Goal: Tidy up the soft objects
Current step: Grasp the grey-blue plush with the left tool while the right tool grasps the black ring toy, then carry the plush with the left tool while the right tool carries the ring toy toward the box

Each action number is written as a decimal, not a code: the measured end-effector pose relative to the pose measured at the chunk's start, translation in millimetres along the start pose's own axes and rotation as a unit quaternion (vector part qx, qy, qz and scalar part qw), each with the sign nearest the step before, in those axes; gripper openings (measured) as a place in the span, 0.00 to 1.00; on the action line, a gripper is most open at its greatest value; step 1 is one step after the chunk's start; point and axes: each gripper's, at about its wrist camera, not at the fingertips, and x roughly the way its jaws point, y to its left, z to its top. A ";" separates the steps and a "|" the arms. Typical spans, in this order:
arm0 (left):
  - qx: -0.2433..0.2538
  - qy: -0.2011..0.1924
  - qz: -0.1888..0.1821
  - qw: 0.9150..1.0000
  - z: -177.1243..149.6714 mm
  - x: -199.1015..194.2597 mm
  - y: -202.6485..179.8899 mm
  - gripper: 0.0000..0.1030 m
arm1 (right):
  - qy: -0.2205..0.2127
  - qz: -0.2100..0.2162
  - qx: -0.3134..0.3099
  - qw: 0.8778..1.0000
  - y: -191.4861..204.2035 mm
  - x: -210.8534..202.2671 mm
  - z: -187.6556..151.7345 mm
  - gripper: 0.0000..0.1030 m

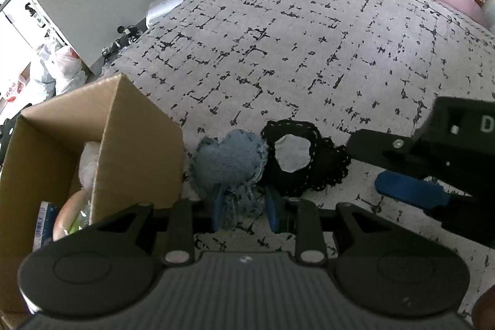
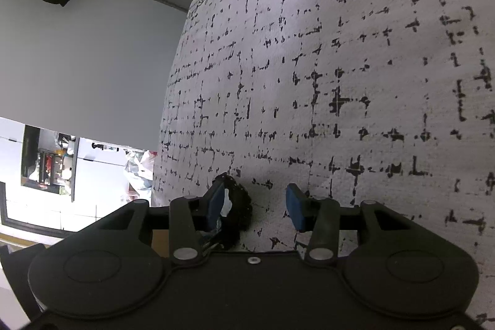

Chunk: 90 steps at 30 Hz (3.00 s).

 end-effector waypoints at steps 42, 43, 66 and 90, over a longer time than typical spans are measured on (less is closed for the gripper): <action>-0.082 -0.095 -0.094 0.988 -8.8 -93.8 44.4 0.05 | -0.068 -0.039 -0.064 0.995 22.9 -67.6 -28.4 0.07; -0.083 -0.097 -0.097 0.987 -10.4 -97.3 45.9 0.05 | -0.073 -0.041 -0.067 0.994 24.1 -72.0 -30.5 0.07; -0.111 -0.150 -0.134 0.973 -51.8 -171.1 103.6 0.05 | -0.164 -0.033 -0.117 0.979 64.3 -146.1 -82.8 0.07; -0.154 -0.181 -0.148 0.960 -80.6 -200.9 173.9 0.05 | -0.177 -0.015 -0.179 0.968 120.9 -153.8 -128.5 0.07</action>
